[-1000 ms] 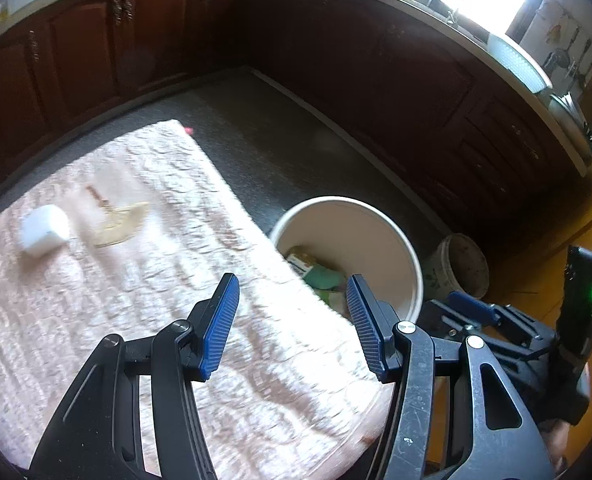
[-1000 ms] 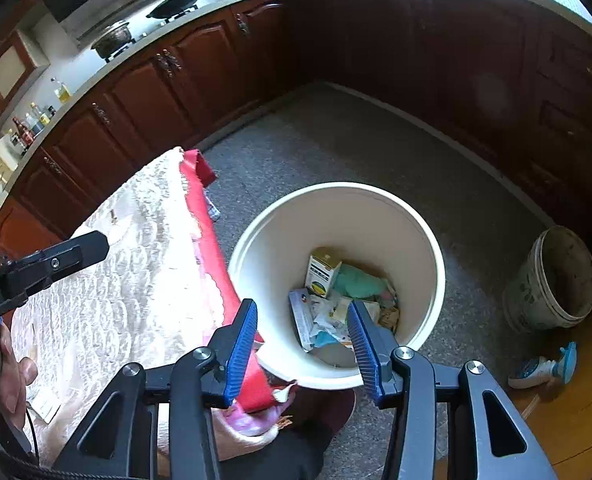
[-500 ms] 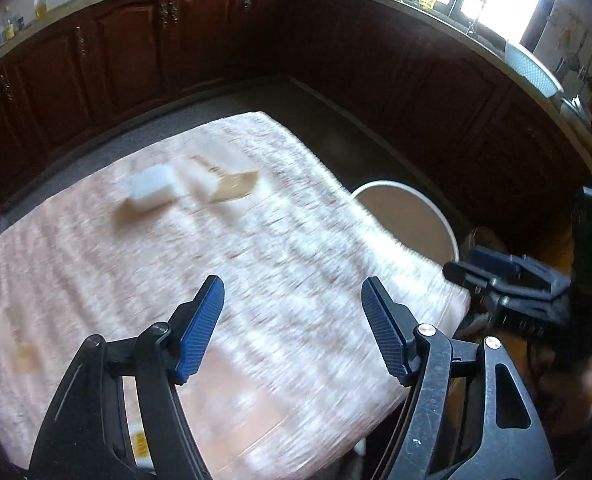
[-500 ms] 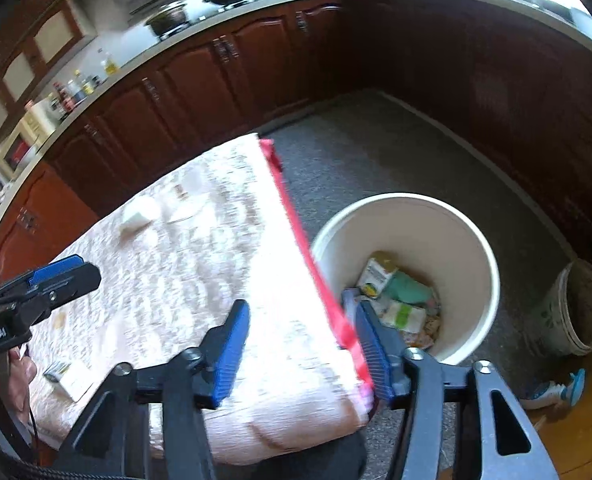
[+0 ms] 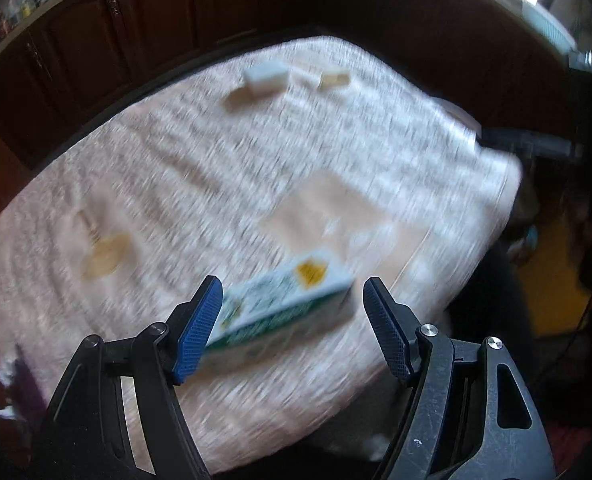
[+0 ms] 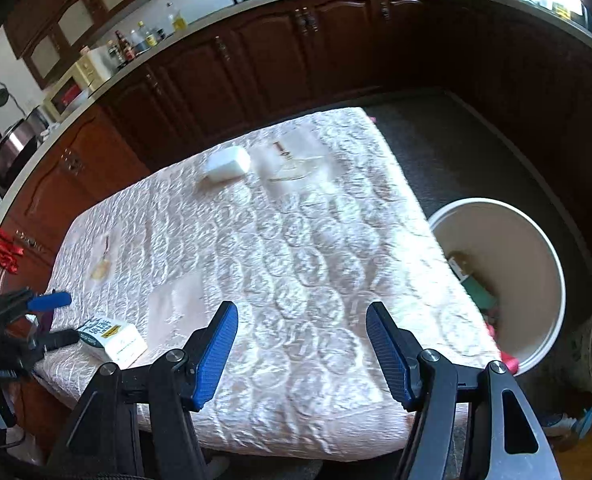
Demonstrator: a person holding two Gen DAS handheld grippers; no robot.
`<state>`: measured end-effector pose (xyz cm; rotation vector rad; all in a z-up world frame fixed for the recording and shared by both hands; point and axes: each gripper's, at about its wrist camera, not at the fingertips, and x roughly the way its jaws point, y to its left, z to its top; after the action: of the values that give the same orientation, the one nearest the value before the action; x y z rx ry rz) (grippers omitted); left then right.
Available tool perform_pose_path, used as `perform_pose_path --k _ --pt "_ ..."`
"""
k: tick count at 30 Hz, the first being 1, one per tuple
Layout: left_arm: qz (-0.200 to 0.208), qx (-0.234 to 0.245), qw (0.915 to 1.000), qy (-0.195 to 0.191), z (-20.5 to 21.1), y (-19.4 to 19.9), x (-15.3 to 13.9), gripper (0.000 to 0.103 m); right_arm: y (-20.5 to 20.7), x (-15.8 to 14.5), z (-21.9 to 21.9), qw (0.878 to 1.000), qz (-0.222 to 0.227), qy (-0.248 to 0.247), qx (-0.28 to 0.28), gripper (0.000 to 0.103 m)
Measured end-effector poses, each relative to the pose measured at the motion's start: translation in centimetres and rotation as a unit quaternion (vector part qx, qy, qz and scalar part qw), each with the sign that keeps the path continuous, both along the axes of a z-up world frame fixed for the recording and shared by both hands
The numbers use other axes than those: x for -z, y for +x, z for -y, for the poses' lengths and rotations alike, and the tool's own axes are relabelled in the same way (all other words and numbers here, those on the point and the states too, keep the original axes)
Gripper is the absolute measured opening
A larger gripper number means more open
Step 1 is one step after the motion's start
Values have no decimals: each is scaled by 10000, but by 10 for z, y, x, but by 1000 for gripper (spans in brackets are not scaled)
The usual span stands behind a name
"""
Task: Collect trash
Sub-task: 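Move both open tools back over the table toward the toothpaste box, then grasp the green-white milk carton with the left tool while the right tool grasps the white sponge block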
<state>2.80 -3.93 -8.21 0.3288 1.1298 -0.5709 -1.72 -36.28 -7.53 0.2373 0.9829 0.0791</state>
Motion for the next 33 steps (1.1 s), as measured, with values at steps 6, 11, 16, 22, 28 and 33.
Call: perform_pose_path --k 6,11,16,22,28,33 --pt "334 216 9929 1117 0 -16 40 72 7 2 -17 9998 -51 19 -177 64" --pt "695 -157 9885 1335 5 14 52 72 11 6 -22 9997 -120 -23 -231 64" --pt "568 -735 9907 994 4 66 58 72 15 9 -20 9996 -206 -36 -181 64" --pt "-52 -1737 9848 18 -31 116 55 72 31 13 -26 9993 -249 89 -249 64" --pt "-169 -1725 9848 -63 -43 125 57 72 78 20 -50 9984 -224 244 -457 75" --pt "-466 -1679 9843 -274 -42 129 65 71 143 34 -82 9974 -344 173 -603 75"
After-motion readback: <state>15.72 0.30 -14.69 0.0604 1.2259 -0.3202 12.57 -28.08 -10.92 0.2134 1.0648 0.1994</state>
